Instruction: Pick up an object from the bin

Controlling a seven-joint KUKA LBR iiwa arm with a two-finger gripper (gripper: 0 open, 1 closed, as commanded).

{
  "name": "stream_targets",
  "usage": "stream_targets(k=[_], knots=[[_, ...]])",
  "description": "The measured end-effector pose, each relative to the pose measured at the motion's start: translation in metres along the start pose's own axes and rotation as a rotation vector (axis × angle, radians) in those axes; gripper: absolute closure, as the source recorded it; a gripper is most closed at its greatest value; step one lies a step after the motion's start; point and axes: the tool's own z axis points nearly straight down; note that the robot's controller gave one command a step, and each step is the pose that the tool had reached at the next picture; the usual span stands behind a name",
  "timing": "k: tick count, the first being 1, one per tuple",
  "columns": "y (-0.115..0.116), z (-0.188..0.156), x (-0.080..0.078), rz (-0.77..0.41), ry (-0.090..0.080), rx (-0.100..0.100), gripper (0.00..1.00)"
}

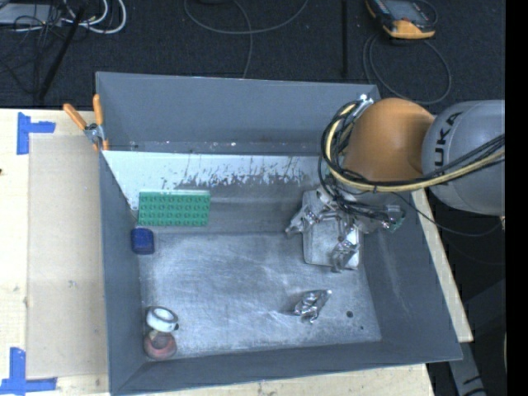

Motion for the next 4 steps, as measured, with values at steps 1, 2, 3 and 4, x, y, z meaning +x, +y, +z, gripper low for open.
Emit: stream_targets(k=[1,2,3,4], knots=[[0.004,0.0,-0.003,0.001,-0.006,-0.008,1.0],[0.019,-0.036,-0.023,0.181,-0.005,0.004,1.0],[0.04,-0.028,-0.032,0.173,0.0,0.0,1.0],[0.039,-0.028,-0.031,0.175,0.0,0.002,0.0]])
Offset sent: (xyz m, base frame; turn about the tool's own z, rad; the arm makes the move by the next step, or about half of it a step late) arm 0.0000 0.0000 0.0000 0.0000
